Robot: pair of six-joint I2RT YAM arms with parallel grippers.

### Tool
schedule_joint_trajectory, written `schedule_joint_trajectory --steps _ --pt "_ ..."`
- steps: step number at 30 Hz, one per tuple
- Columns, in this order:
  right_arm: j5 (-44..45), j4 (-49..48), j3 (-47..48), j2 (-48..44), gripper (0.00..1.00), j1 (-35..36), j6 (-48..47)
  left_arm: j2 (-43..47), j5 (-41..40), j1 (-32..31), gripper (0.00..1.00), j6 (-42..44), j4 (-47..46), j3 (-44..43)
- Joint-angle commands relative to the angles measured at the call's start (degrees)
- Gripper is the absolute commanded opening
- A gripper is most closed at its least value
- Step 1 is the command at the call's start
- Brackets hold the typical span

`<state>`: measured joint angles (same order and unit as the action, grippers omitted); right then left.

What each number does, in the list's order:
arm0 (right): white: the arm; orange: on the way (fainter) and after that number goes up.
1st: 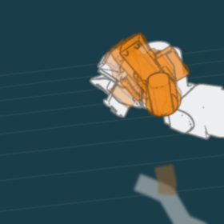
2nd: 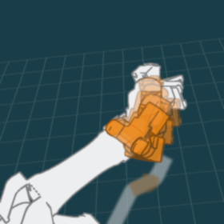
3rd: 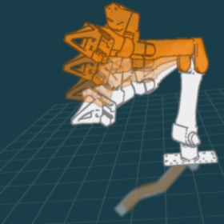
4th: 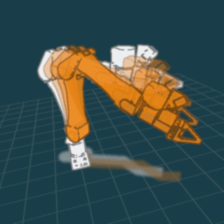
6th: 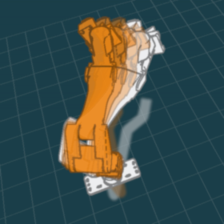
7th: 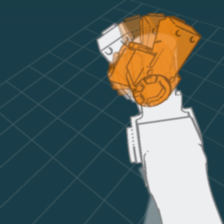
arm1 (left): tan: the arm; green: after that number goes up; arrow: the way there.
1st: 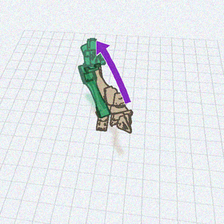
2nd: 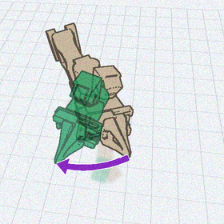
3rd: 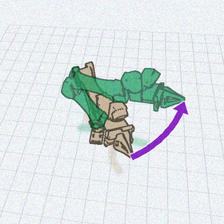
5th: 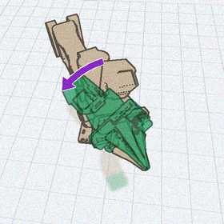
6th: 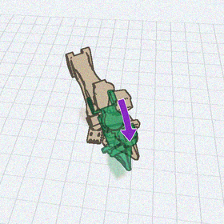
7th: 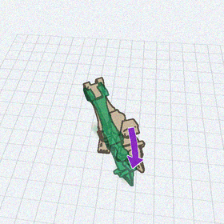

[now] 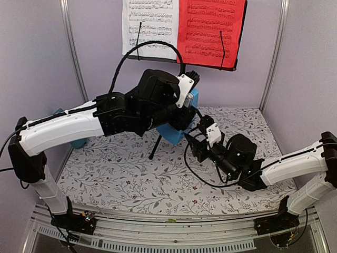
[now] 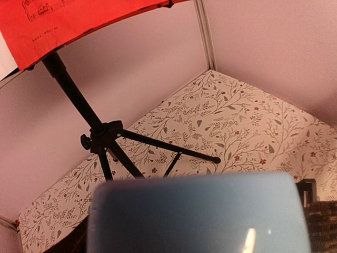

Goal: Set up the instrument practice props

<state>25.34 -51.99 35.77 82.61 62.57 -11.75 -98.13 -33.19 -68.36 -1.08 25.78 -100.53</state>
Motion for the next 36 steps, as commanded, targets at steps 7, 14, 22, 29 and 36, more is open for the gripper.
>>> schedule_joint_trajectory --steps 7,14,22,29,36 --pt "7.22 -2.57 2.43 2.18 0.45 2.05 -4.67 3.16 -0.06 -0.85 0.00 -1.41 -4.50 -0.55" --pt "8.57 -2.52 2.68 2.19 0.35 2.54 -6.50 4.89 0.93 -0.90 0.00 -2.45 -4.74 1.37" --pt "7.49 -1.72 3.18 2.34 0.23 3.24 -8.10 6.62 1.37 -0.86 0.00 -3.14 -5.89 3.54" --pt "6.56 0.40 3.65 1.84 0.12 3.34 -7.91 7.16 1.94 -0.85 0.00 -3.05 -6.86 4.41" --pt "6.74 1.87 3.94 1.32 0.00 3.34 -6.94 7.91 2.86 -0.90 0.00 -3.05 -8.26 5.85"
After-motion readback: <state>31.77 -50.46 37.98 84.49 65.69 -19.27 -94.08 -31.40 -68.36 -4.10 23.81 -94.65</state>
